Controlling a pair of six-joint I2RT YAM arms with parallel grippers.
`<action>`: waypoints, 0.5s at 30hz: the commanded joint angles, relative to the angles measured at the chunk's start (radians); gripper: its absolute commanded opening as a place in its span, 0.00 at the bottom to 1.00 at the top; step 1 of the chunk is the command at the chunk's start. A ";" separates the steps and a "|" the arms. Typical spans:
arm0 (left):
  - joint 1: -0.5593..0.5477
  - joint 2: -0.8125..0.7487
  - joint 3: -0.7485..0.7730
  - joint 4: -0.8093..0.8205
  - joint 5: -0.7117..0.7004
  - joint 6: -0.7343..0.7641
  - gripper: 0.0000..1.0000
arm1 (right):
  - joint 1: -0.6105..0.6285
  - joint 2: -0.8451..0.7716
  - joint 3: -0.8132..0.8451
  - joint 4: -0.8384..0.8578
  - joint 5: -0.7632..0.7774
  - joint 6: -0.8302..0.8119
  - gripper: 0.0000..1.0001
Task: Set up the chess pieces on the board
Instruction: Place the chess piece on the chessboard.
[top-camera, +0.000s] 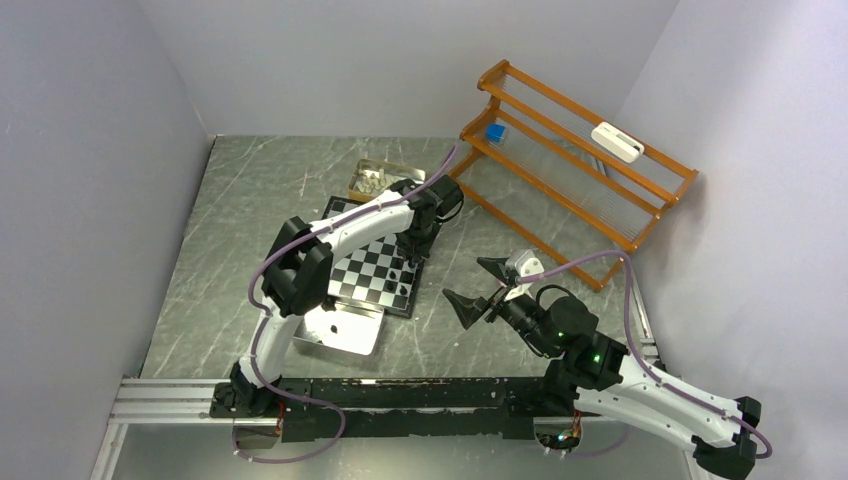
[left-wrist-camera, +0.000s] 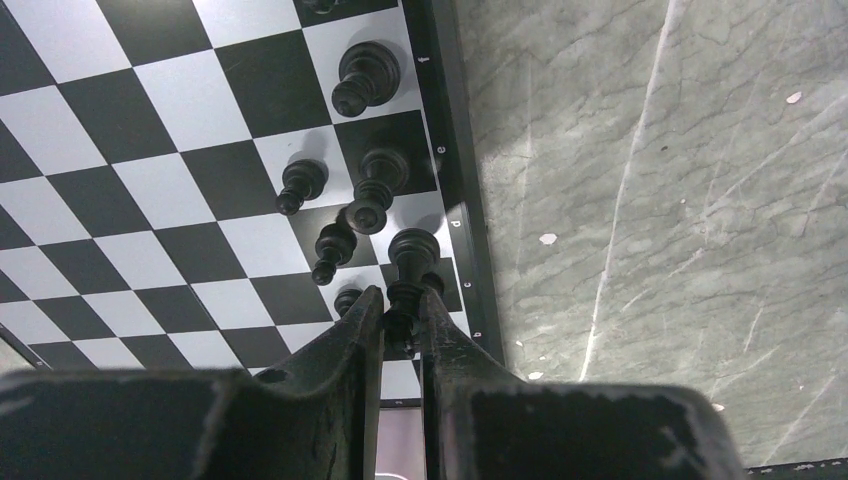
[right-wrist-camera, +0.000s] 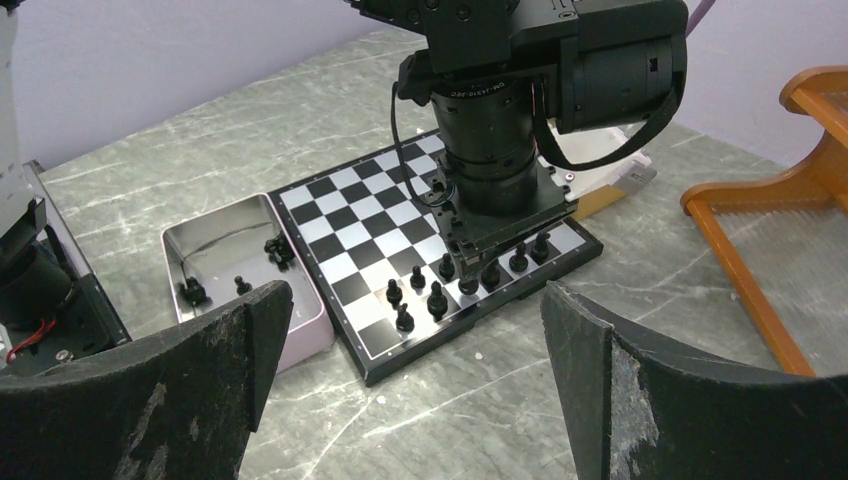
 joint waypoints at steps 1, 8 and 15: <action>-0.008 0.028 0.034 -0.003 -0.024 0.016 0.11 | -0.003 -0.002 0.026 0.015 0.009 0.001 1.00; -0.008 0.033 0.024 0.005 -0.019 0.017 0.11 | -0.003 -0.007 0.021 0.017 0.007 0.001 1.00; -0.008 0.039 0.019 0.001 -0.018 0.017 0.13 | -0.003 -0.006 0.024 0.012 0.009 0.001 1.00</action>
